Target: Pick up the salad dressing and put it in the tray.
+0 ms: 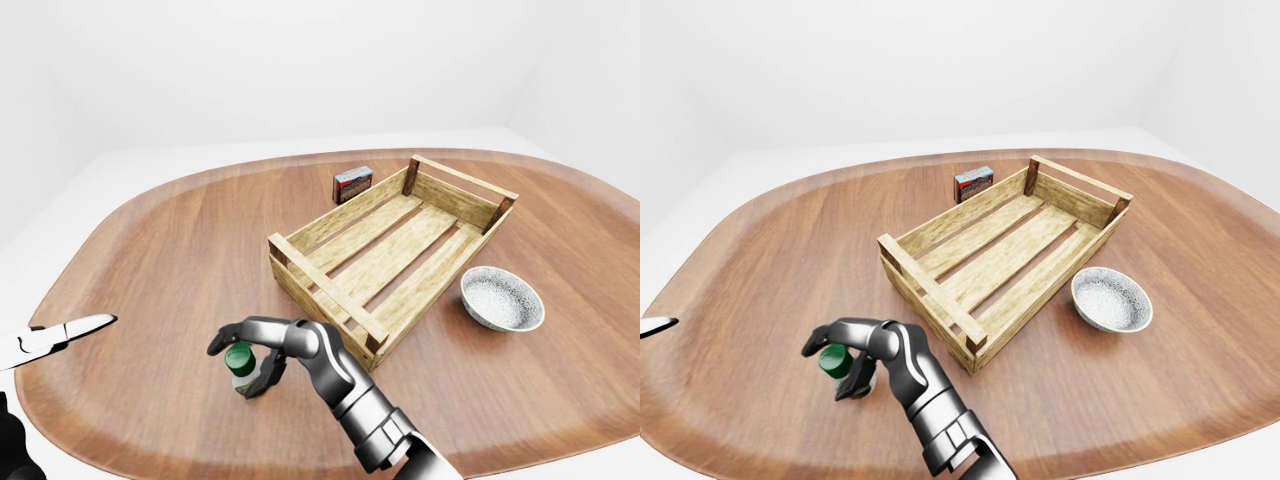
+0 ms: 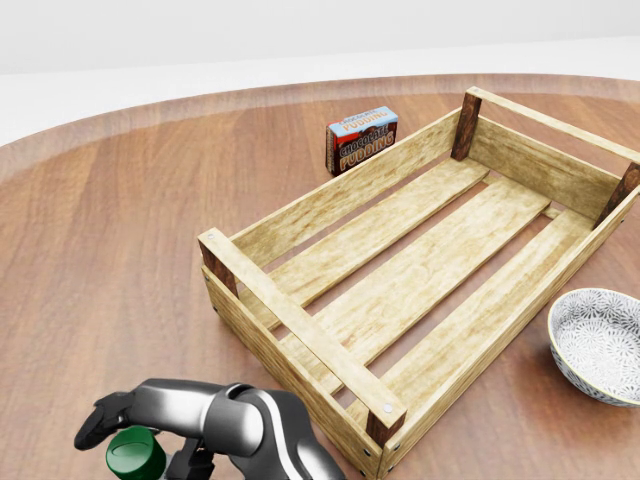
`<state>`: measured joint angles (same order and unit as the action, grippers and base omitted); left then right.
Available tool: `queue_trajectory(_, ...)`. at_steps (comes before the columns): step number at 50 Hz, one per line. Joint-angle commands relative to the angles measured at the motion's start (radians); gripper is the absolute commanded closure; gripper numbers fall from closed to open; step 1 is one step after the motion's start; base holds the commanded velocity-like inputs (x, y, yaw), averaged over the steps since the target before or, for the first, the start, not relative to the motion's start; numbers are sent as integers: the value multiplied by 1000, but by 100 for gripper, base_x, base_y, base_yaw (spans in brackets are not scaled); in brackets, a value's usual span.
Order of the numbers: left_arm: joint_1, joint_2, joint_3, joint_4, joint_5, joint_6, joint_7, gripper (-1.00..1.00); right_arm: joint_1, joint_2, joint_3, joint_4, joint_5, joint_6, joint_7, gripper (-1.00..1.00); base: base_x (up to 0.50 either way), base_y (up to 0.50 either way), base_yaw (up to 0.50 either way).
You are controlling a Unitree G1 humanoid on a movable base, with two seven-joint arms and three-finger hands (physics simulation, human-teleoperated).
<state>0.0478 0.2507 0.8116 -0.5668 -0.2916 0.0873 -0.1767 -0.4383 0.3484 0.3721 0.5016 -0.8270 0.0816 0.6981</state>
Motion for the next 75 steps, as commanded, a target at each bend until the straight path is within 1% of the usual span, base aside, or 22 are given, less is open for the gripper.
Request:
queue_trajectory(1, 0, 1, 3, 2, -4, 0, -2, -100, 60, 0, 28, -100, -52, 6, 0, 100, 0, 0, 0)
queue_trajectory(3, 0, -2, -2, 4, -1, 0, -1, -100, 88, -2, 51, -158, -68, 6, 0, 100, 0, 0, 0)
queue_trajectory(5, 2, -6, -13, 4, 7, 0, 0, -100, 93, -7, 57, -170, -74, 6, 0, 100, 0, 0, 0)
queue_trajectory(22, 0, -11, -19, -11, 17, 0, -3, -100, 78, -28, 36, -177, -104, 6, 0, 100, 0, 0, 0)
queue_trajectory(27, 1, -11, -18, -10, 16, 0, -4, -100, 72, -18, 36, -192, -104, 6, 0, 100, 0, 0, 0)
queue_trajectory(32, 2, -12, -18, -11, 14, 0, -5, -100, 61, 1, 28, -208, -63, 6, 0, 100, 0, 0, 0)
queue_trajectory(41, 0, -10, -16, -12, 11, 0, -3, -100, 19, 1, 20, -252, -13, 6, 0, 100, 0, 0, 0)
queue_trajectory(57, 0, -12, -23, -3, 14, 0, -4, -100, -108, 1, -37, -311, 46, 6, 0, 100, 0, 0, 0)
queue_trajectory(64, 0, -14, -34, 9, 23, 0, -4, -100, -254, 1, -101, -346, 68, 6, 0, 100, 0, 0, 0)
queue_trajectory(74, 3, -13, -26, 5, 17, 0, -6, -100, -339, -19, -121, -339, 95, 6, 0, 100, 0, 0, 0)
queue_trajectory(75, 2, -14, -30, 8, 21, 0, -5, -100, -365, -22, -135, -328, 103, 6, 0, 100, 0, 0, 0)
